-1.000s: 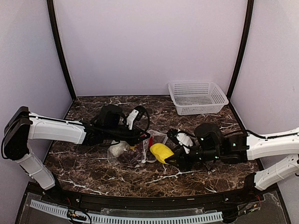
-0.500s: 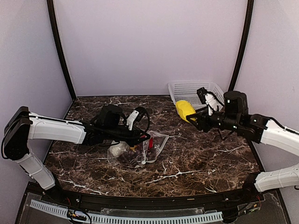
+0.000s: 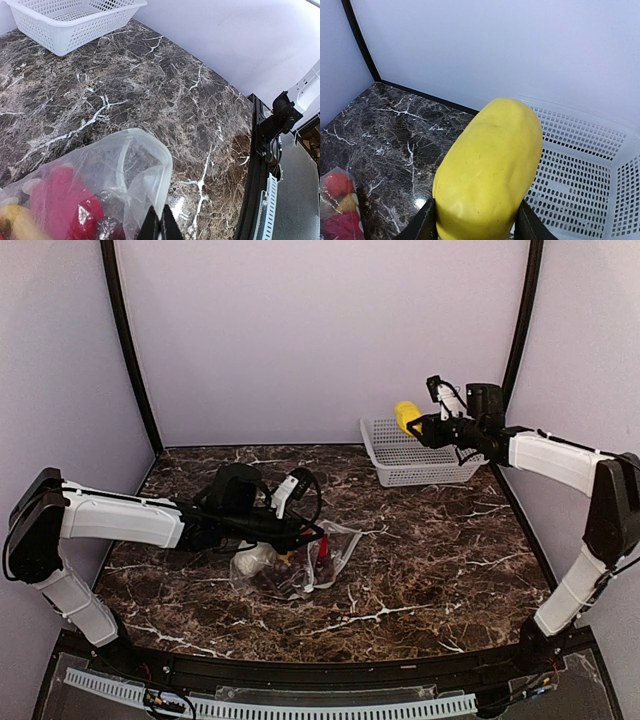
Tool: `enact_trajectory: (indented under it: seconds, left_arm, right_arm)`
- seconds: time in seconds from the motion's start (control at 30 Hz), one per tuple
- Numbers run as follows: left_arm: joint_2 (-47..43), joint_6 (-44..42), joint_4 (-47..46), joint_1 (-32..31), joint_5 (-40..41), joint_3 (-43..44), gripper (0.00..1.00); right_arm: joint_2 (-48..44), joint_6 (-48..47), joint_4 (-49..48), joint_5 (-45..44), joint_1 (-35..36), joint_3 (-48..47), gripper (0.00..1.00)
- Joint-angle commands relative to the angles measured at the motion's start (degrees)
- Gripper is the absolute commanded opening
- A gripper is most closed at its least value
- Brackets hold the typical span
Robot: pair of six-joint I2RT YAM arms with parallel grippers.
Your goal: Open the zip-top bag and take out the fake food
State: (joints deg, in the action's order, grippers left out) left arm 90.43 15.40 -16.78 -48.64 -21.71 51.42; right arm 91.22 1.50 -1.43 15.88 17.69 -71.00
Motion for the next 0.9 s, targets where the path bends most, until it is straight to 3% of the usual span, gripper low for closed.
enact_trajectory:
  seconds: [0.0, 0.3, 0.7, 0.77, 0.87]
  left_arm:
    - [-0.35, -0.94, -1.15, 0.16, -2.43, 0.75, 0.01]
    - [-1.17, -0.94, -1.33, 0.37, -2.07, -0.36, 0.01]
    - [-1.31, -1.29, -0.08, 0.43, -0.52, -0.36, 0.01]
    - [-1.32, -1.38, -0.10, 0.44, -0.44, -0.35, 0.01]
    - [-1.22, -1.42, 0.04, 0.40, -0.21, -0.29, 0.01]
  right_arm:
    - [10.81, -2.75, -0.42, 4.45, -2.07, -9.39, 0.26]
    - [32.20, -5.47, 7.07, 3.93, -3.27, -31.14, 0.26]
    - [46.82, -5.89, 11.73, 4.07, -4.20, -43.52, 0.33]
    - [47.91, -5.89, 12.70, 4.53, -4.32, -44.68, 0.39]
    - [47.10, -5.68, 12.98, 4.88, -4.33, -44.18, 0.61]
